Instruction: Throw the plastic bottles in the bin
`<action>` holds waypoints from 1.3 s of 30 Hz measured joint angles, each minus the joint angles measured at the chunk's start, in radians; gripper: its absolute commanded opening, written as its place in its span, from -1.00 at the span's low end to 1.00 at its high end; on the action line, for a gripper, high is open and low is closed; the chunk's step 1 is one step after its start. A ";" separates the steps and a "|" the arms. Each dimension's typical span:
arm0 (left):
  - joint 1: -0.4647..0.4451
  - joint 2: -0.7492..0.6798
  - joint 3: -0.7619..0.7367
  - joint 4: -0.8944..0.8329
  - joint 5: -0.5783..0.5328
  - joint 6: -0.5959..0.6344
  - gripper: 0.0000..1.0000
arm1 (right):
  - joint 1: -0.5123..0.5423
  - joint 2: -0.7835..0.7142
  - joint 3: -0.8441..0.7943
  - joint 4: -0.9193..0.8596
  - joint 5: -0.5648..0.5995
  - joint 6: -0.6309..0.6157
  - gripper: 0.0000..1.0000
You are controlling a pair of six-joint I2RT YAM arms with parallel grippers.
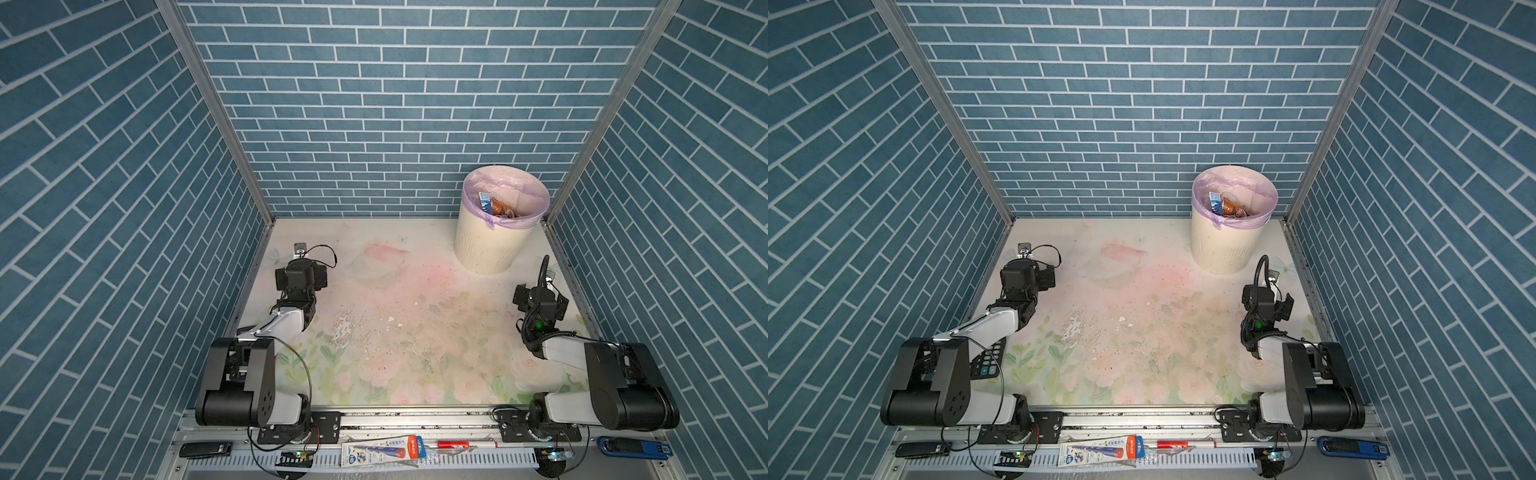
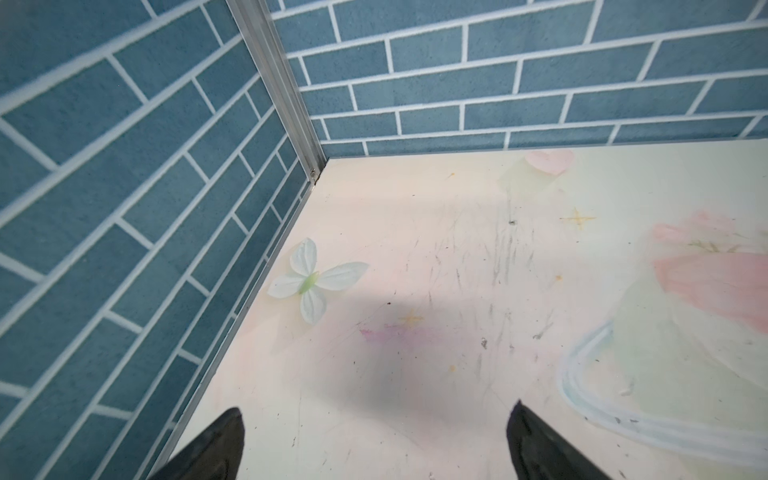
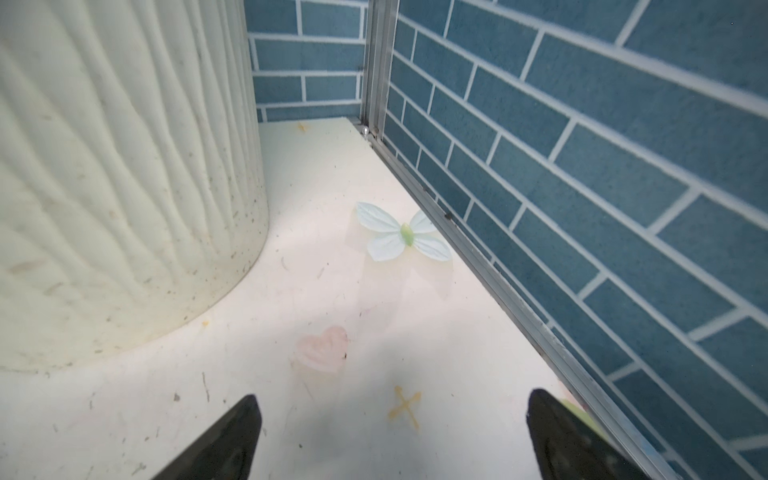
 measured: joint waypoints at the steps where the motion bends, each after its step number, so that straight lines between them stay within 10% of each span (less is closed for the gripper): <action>1: 0.000 -0.022 -0.024 0.008 0.006 0.001 0.99 | 0.000 0.022 -0.005 0.040 -0.001 -0.005 0.98; 23: -0.016 0.147 -0.235 0.393 0.063 -0.010 0.99 | 0.010 0.154 -0.092 0.380 -0.155 -0.069 0.98; 39: 0.029 0.147 -0.235 0.439 0.258 0.005 0.99 | -0.050 0.153 0.014 0.152 -0.209 -0.060 0.98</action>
